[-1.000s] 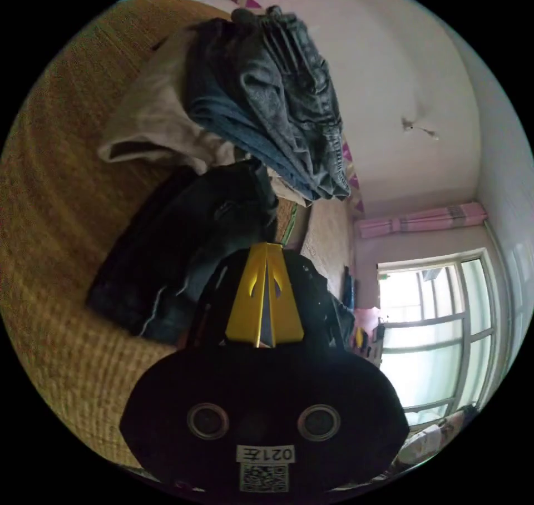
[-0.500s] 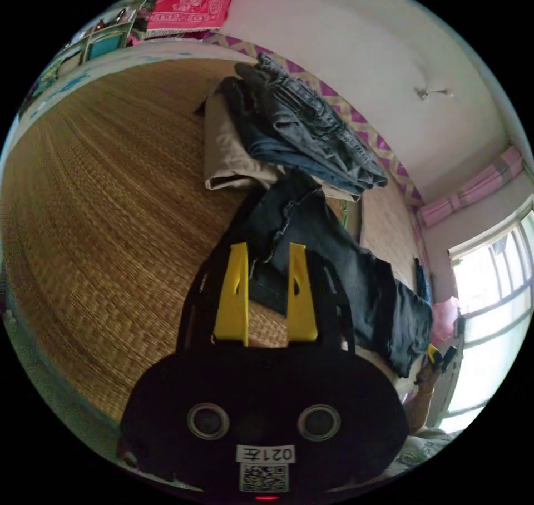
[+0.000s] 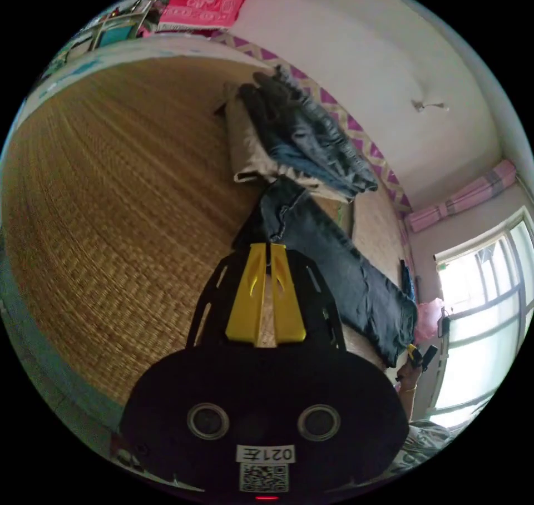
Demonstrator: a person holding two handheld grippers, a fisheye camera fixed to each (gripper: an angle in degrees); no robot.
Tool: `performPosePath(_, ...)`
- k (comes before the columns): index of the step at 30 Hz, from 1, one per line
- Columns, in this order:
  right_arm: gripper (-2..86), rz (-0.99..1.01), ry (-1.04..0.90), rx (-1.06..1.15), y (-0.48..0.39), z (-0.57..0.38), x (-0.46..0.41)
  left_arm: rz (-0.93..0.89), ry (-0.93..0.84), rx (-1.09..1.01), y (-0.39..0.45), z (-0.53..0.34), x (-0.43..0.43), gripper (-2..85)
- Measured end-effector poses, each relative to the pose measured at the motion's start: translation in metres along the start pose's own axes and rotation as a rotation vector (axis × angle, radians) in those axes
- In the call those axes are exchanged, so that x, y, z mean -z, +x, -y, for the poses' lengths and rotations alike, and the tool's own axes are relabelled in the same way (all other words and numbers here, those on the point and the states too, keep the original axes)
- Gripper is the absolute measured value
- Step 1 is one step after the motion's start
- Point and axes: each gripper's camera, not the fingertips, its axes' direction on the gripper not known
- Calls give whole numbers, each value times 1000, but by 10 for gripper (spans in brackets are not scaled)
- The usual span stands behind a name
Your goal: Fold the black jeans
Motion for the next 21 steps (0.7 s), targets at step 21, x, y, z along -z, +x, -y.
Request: performPosePath(21,3,4,90,-23,11,-51,16,-163,64,326,-24,-33,-33,31)
